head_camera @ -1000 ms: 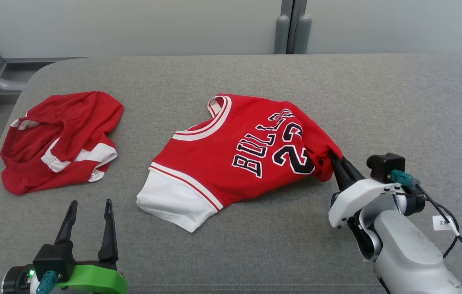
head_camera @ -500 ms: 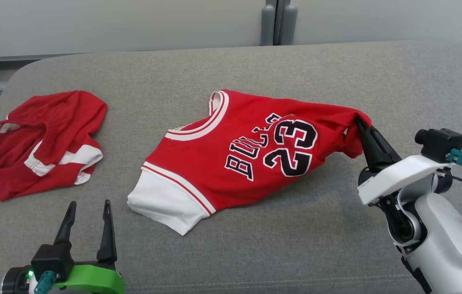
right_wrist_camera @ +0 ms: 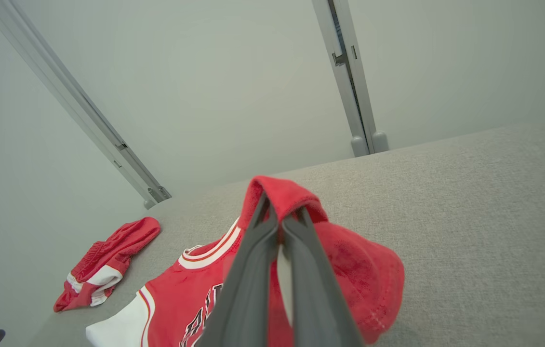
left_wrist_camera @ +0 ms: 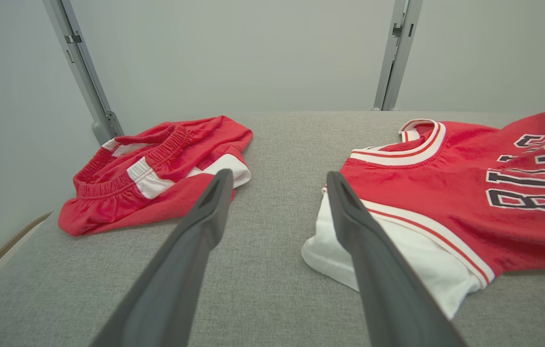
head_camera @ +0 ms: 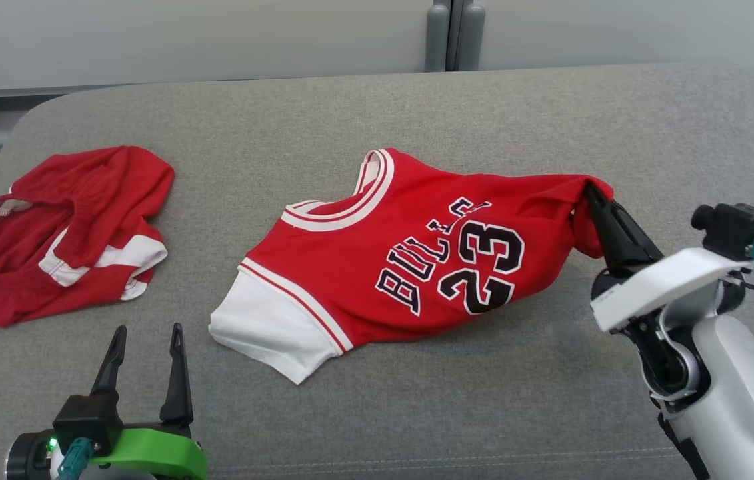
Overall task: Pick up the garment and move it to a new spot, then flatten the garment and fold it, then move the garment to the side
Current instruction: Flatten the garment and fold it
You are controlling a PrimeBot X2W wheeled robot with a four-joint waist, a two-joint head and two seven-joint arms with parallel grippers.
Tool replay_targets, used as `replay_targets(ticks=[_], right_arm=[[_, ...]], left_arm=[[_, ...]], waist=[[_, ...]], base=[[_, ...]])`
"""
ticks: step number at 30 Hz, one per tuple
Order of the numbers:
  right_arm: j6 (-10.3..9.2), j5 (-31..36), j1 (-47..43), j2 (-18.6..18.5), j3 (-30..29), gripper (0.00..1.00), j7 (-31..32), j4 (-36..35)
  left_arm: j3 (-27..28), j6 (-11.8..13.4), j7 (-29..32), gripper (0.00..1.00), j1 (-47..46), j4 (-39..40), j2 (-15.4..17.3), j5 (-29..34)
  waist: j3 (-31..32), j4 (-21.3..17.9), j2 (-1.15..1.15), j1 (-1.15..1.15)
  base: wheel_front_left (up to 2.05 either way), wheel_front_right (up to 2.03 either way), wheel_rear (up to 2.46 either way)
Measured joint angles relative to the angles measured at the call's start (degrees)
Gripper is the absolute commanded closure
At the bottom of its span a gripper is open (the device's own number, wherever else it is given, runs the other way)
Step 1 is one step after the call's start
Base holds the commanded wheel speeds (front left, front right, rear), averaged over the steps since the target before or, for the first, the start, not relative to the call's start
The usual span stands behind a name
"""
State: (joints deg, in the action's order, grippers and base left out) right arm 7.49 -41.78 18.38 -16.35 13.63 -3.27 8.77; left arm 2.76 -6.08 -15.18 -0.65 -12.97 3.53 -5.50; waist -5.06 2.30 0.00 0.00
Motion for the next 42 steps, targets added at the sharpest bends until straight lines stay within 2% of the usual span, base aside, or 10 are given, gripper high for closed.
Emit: replay_targets(ticks=[2, 4, 5, 10, 17, 24, 29, 31, 32, 42], right_arm=[[-0.01, -0.1, 2.0, 1.3, 0.5, 1.00, 0.2, 2.2], [0.00, 3.2, 5.2, 1.5, 1.6, 1.00, -0.4, 5.9], [-0.01, 4.3, 8.6, 1.8, 2.4, 1.00, -1.4, 10.1], [0.00, 6.8, 17.8, 3.5, 6.2, 1.00, -4.8, 21.5], [0.00, 6.2, 28.8, 6.7, 12.9, 1.00, -7.5, 33.6], [0.00, 5.2, 35.6, 10.8, 18.3, 1.00, -10.0, 43.4], [0.00, 6.9, 37.4, 12.1, 21.4, 1.00, -11.3, 50.2], [0.01, 7.3, 37.6, 12.5, 22.0, 0.51, -11.5, 51.8], [0.00, 7.5, 37.8, 12.6, 22.0, 0.00, -11.6, 52.6], [0.00, 9.2, 35.3, 10.7, 17.9, 0.00, -11.7, 47.7]], left_arm=[[-0.1, 0.0, 0.0, 0.00, -0.1, -0.1, -0.1, 0.0], [-0.3, -0.2, 0.0, 0.00, -0.3, -0.3, -0.2, 0.0], [-0.6, -0.3, 0.0, 0.00, -0.6, -0.4, -0.3, 0.2], [-1.1, -0.5, 0.0, 0.00, -1.0, -0.6, -0.3, 0.5], [-2.5, -0.7, 0.0, 0.00, -1.6, -1.3, -0.5, 0.6], [-4.5, -0.9, 0.0, 0.00, -2.7, -2.0, -0.6, 0.5], [-5.8, -1.0, 0.0, 0.00, -3.4, -2.3, -0.6, 0.1], [-6.1, -1.0, 0.0, 0.00, -3.5, -2.4, -0.6, 0.0], [-6.2, -1.0, 0.0, 0.00, -3.6, -2.5, -0.6, -0.2], [-5.8, -0.7, 0.0, 0.00, -4.2, -2.2, -0.6, -0.4]], waist=[[0.1, 0.2, 0.00, 0.00], [0.1, 0.4, 0.00, 0.00], [0.2, 0.8, 0.00, 0.00], [0.3, 2.0, 0.00, 0.00], [0.3, 4.6, 0.00, 0.00], [-0.1, 7.9, 0.00, 0.00], [-0.8, 9.9, 0.00, 0.00], [-1.1, 10.3, 0.00, 0.00], [-1.3, 10.4, 0.00, 0.00], [-1.9, 7.8, 0.00, 0.00]], base=[[0.00, 0.00, 0.00], [0.00, 0.00, 0.00], [0.00, 0.00, 0.00], [0.00, 0.00, 0.00], [0.00, 0.00, 0.00], [0.00, 0.00, 0.00], [0.00, 0.00, 0.00], [0.00, 0.00, 0.00], [0.00, 0.00, 0.00], [0.00, 0.00, 0.00]])
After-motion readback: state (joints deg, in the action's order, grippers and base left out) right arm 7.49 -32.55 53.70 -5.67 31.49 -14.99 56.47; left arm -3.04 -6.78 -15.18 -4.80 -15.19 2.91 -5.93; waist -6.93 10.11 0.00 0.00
